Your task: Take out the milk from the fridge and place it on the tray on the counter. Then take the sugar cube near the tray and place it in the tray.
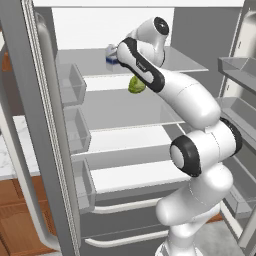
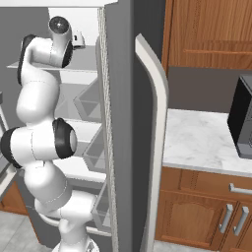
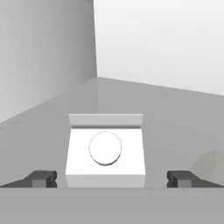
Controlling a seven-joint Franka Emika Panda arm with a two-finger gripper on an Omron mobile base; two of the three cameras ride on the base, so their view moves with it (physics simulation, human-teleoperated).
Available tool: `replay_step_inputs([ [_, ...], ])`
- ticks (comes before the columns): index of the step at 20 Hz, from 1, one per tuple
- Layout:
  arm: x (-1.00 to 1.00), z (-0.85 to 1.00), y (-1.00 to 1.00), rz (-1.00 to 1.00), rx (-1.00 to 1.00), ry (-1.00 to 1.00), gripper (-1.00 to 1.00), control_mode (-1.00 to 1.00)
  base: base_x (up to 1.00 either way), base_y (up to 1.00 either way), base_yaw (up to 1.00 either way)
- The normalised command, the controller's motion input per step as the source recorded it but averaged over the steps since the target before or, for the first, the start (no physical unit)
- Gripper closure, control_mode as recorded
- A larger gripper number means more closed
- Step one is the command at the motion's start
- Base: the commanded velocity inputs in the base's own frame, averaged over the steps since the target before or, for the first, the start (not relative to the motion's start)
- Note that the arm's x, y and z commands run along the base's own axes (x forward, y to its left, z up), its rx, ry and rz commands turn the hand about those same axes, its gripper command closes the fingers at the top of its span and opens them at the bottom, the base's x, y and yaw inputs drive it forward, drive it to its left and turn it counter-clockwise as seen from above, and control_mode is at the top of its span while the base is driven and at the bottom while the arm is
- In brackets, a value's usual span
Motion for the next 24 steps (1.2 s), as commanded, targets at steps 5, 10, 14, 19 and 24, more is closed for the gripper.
replay_step_inputs([
  [5, 0.14, 0.00, -0.01, 0.00, 0.00, 0.06, -1.00, -1.00, 0.00, 0.00, 0.00],
  [10, 0.34, 0.00, -0.03, 0.01, 0.00, 0.01, -1.00, -1.00, 0.00, 0.00, 0.00],
  [14, 0.18, -0.06, 0.00, 0.00, 0.00, 0.00, -1.00, -1.00, 0.00, 0.00, 0.00],
  [19, 0.00, -0.27, 0.13, 0.00, -0.03, 0.00, -1.00, -1.00, 0.00, 0.00, 0.00],
  [24, 0.02, -0.41, 0.21, 0.00, -0.01, 0.09, 1.00, -1.00, 0.00, 0.00, 0.00],
])
